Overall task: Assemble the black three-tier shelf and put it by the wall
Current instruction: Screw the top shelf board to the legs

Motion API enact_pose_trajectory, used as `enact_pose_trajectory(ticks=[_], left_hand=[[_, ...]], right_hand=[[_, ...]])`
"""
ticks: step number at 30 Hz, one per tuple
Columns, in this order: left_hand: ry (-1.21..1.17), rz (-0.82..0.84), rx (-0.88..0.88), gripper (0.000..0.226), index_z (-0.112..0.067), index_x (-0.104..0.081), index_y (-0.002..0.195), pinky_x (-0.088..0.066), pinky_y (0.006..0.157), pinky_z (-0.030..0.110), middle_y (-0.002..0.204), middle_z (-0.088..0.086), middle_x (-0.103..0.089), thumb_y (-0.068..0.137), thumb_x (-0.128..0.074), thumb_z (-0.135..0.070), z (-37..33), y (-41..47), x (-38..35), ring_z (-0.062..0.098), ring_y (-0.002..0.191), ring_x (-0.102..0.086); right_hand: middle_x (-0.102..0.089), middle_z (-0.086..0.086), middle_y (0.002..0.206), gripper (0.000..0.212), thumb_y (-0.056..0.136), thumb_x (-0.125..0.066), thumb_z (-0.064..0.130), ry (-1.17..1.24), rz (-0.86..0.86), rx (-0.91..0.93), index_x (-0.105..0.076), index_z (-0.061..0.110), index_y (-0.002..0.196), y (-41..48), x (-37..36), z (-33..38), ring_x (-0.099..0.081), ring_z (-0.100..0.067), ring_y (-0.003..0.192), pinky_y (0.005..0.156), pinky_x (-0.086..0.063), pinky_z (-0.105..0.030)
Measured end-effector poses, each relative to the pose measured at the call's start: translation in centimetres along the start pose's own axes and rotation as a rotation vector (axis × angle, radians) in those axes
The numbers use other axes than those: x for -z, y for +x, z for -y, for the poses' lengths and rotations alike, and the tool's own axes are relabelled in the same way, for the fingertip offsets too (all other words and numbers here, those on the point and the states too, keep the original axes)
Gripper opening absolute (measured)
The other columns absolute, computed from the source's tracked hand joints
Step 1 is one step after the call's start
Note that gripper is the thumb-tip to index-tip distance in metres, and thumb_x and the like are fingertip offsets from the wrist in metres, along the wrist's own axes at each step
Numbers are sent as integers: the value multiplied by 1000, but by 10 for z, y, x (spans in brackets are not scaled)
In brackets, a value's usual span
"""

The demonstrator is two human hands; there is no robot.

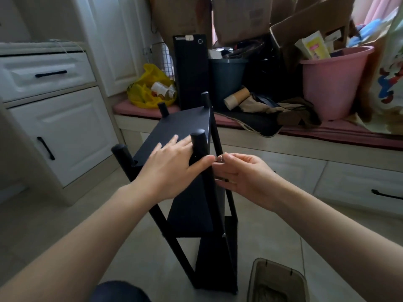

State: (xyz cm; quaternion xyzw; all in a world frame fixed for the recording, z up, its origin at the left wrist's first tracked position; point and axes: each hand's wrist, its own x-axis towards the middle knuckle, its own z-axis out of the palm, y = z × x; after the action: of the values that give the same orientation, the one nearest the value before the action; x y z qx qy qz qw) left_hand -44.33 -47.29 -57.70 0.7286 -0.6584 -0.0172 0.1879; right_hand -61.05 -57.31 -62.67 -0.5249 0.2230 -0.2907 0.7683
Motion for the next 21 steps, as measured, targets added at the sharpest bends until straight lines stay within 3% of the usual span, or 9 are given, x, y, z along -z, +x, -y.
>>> enact_pose_trajectory(ticks=[4, 8, 12, 16, 19, 21], left_hand=[[-123, -44, 35, 59, -37, -41, 151, -21, 122, 56, 161, -10, -35, 98, -40, -62, 38, -1, 9, 23, 153, -22], [-270, -58, 69, 68, -38, -32, 155, -24, 123, 51, 160, -13, -36, 95, -42, -68, 89, -6, 13, 19, 154, -22], [-398, -138, 134, 85, -36, -34, 155, -28, 121, 35, 154, -19, -40, 82, -39, -79, 135, -18, 11, 2, 145, -33], [-587, -166, 195, 80, -28, -32, 156, -26, 121, 28, 159, -14, -36, 90, -47, -71, 175, -34, -6, 0, 147, -29], [-686, -175, 256, 83, -29, -28, 157, -31, 100, -1, 159, -14, -35, 85, -47, -66, 199, -47, -26, -5, 142, -33], [-728, -193, 303, 83, -31, -28, 158, -31, 89, -8, 156, -15, -38, 84, -45, -63, 214, -56, -45, -10, 134, -39]], right_hand=[[-75, -16, 101, 28, 104, -49, 24, -156, -113, -38, -60, 2, 117, 28, -44, -32, -74, -24, 95, 87, -58, -40], [-76, -13, 83, 23, 104, -49, 24, -218, -153, 17, -59, 5, 112, 56, -82, -58, -75, -24, 77, 73, -61, -33], [-75, -8, 75, 18, 103, -51, 23, -320, -149, 84, -62, 9, 106, 82, -106, -80, -72, -23, 66, 63, -59, -27], [-75, -7, 73, 15, 101, -54, 23, -386, -126, 151, -63, 11, 104, 105, -123, -105, -71, -22, 63, 63, -59, -27], [-74, -9, 75, 13, 99, -57, 20, -411, -103, 199, -63, 9, 103, 118, -126, -127, -72, -21, 63, 60, -59, -26], [-74, -8, 75, 12, 99, -58, 20, -446, -69, 198, -62, 9, 104, 127, -124, -146, -72, -18, 63, 57, -57, -23]])
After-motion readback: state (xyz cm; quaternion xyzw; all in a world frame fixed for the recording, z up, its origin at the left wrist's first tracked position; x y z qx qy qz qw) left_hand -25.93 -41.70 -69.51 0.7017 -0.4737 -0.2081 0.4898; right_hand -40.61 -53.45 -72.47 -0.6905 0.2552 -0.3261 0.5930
